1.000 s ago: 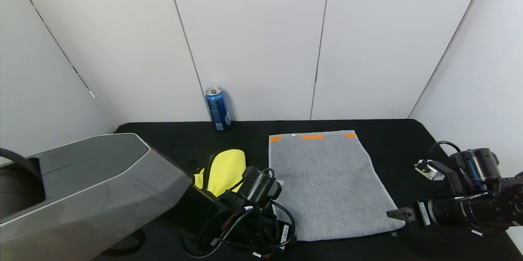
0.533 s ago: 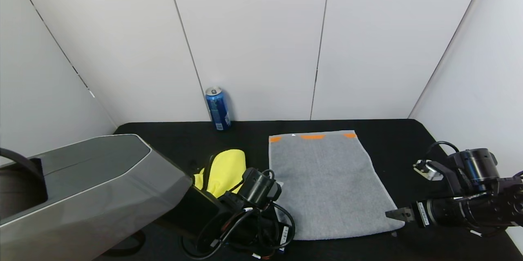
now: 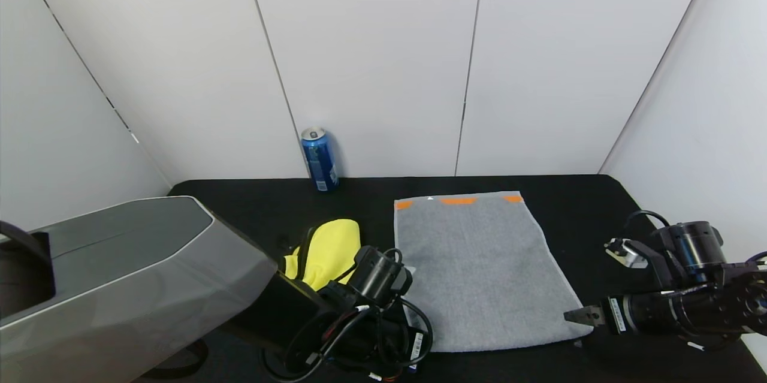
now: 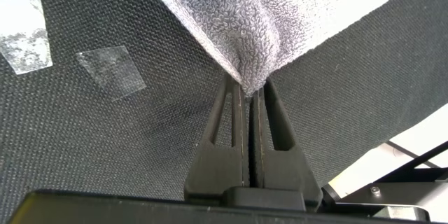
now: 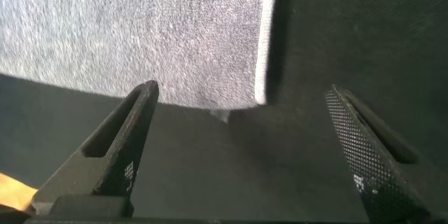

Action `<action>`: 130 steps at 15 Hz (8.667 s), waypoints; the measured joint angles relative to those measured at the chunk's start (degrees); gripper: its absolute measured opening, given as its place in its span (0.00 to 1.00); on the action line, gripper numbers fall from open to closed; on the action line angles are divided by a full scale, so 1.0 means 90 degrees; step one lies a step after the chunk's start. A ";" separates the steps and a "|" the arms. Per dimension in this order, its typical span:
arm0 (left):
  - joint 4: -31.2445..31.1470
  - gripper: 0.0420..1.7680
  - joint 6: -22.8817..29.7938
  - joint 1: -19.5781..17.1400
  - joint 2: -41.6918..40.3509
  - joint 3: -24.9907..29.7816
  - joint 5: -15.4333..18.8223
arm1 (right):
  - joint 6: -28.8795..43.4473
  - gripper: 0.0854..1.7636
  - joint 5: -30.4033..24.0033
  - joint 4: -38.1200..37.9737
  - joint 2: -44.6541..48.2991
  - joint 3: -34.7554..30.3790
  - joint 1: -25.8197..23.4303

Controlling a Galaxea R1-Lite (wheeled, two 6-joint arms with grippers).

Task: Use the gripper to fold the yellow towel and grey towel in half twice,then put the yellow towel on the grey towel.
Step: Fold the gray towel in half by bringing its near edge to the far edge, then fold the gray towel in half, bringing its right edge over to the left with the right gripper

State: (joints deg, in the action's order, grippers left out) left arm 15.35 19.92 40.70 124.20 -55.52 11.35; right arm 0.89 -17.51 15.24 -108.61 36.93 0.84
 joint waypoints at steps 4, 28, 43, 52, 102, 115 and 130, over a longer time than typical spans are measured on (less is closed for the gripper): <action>0.0000 0.05 -0.0005 0.0015 -0.0030 0.0038 -0.0009 | 0.0375 0.97 0.0391 0.0444 -0.0297 0.0022 0.0366; 0.0003 0.05 -0.0009 0.0027 -0.0030 0.0046 -0.0012 | 0.0801 0.97 0.0757 0.1025 -0.0400 -0.0226 0.0922; 0.0003 0.05 -0.0009 0.0027 -0.0030 0.0046 -0.0012 | 0.0874 0.58 0.0589 0.1084 -0.0566 -0.0217 0.1017; -0.0003 0.05 -0.0008 0.0028 -0.0051 0.0074 -0.0015 | 0.0925 0.05 0.0589 0.1084 -0.0542 -0.0221 0.0956; -0.0466 0.05 -0.0474 -0.0466 -0.0897 -0.0712 -0.1243 | 0.2127 0.05 0.0553 0.0295 -0.0458 0.1709 0.1248; -0.0405 0.38 -0.0538 -0.0734 -0.0092 -0.1472 -0.1192 | 0.2124 0.42 0.0045 0.0335 -0.1021 0.2326 0.0903; -0.0620 0.88 -0.0496 -0.0867 -0.0735 -0.1356 -0.1185 | 0.2127 0.89 0.0042 -0.0073 -0.0459 0.2416 0.0463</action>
State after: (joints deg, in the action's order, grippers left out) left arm 9.76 15.46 32.90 117.58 -67.72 0.68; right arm 20.03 -17.13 14.58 -112.74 58.67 5.01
